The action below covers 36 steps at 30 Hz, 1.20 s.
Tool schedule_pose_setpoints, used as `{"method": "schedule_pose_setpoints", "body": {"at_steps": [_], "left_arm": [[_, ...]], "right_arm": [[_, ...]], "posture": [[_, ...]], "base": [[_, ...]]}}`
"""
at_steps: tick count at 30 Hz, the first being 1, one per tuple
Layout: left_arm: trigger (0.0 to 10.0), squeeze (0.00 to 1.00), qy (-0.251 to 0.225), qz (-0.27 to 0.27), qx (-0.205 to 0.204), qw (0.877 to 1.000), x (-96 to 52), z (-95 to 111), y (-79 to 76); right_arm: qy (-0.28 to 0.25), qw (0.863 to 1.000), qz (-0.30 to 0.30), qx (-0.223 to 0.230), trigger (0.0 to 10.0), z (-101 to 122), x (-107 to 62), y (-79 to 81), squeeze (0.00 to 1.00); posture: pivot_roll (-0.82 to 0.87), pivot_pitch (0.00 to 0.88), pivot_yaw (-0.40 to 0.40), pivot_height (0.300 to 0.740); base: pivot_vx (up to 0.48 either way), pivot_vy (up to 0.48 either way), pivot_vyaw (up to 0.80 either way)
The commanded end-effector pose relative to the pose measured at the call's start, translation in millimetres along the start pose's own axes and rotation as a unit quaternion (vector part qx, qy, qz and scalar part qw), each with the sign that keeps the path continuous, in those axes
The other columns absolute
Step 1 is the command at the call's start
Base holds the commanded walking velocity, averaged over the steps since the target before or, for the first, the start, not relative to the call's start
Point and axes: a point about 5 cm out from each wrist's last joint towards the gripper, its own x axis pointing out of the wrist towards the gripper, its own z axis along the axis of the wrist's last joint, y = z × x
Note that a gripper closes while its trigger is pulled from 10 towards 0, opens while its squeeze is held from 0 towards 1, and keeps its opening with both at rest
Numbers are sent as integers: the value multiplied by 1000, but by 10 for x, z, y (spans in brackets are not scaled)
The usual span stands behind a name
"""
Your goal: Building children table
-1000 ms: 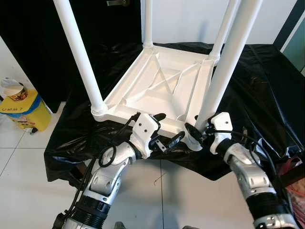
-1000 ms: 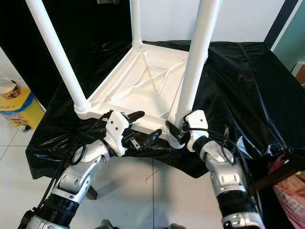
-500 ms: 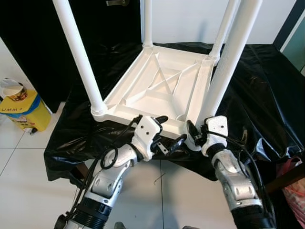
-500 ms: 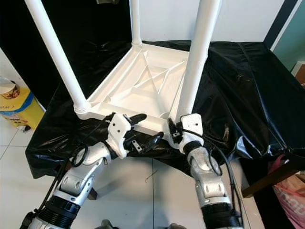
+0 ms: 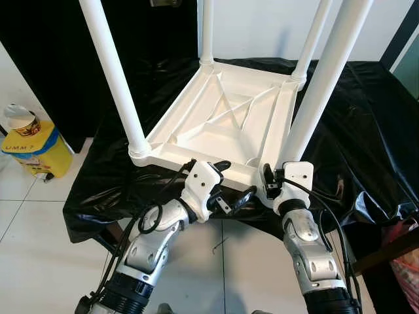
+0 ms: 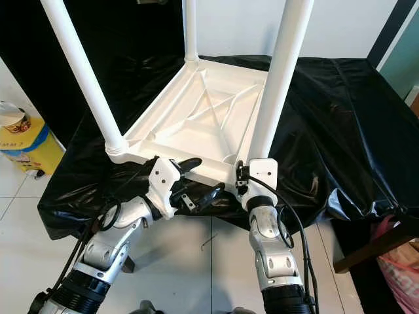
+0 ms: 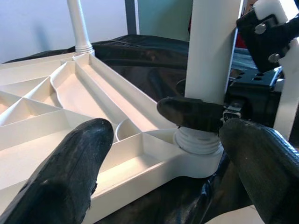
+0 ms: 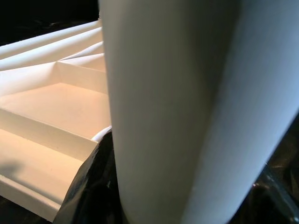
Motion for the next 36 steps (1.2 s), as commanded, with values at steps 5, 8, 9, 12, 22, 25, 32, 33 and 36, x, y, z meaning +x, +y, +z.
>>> {"method": "schedule_pose_setpoints", "body": {"at_steps": [5,8,9,12,22,25,32,33,36], "left_arm": [[10000,0,-3,-10,1,1000,6,7,-45],[10000,0,-4,-11,1,1000,11,8,-54],[10000,0,-4,-11,1,1000,11,8,-55],[10000,0,-4,-11,2,1000,11,7,-50],[10000,0,-4,-13,2,1000,14,4,-46],[10000,0,-3,-16,0,1000,17,1,-46],[10000,0,-3,-16,1,1000,22,9,-35],[10000,0,-3,-16,1,1000,22,9,-35],[10000,0,-3,-14,1,1000,20,13,-30]], "right_arm": [[28,1000,2,-8,10000,-117,-55,-24,1000],[15,1000,12,-5,10000,-83,-55,-46,1000],[7,1000,20,-5,10000,-72,-64,-85,1000],[-4,999,48,-7,10000,-64,-92,-171,1000],[-1,989,146,-14,10000,-42,-119,-367,0],[8,972,231,-38,10000,1,-37,-470,0],[26,948,307,-79,10000,-72,129,-402,0],[26,948,307,-79,10000,-72,129,-402,0],[31,946,313,-79,6078,-106,168,-377,0]], "posture": [[-21,21,-35,740],[-22,20,-36,740],[-23,20,-36,740],[-26,21,-36,740],[-35,22,-29,740],[-41,23,-19,740],[-34,28,-14,740],[-34,28,-14,740],[-26,29,-18,740]], "base": [[0,0,0],[0,0,0],[0,0,0],[0,0,0],[0,0,0],[0,0,0],[0,0,0],[0,0,0],[0,0,0]]}}
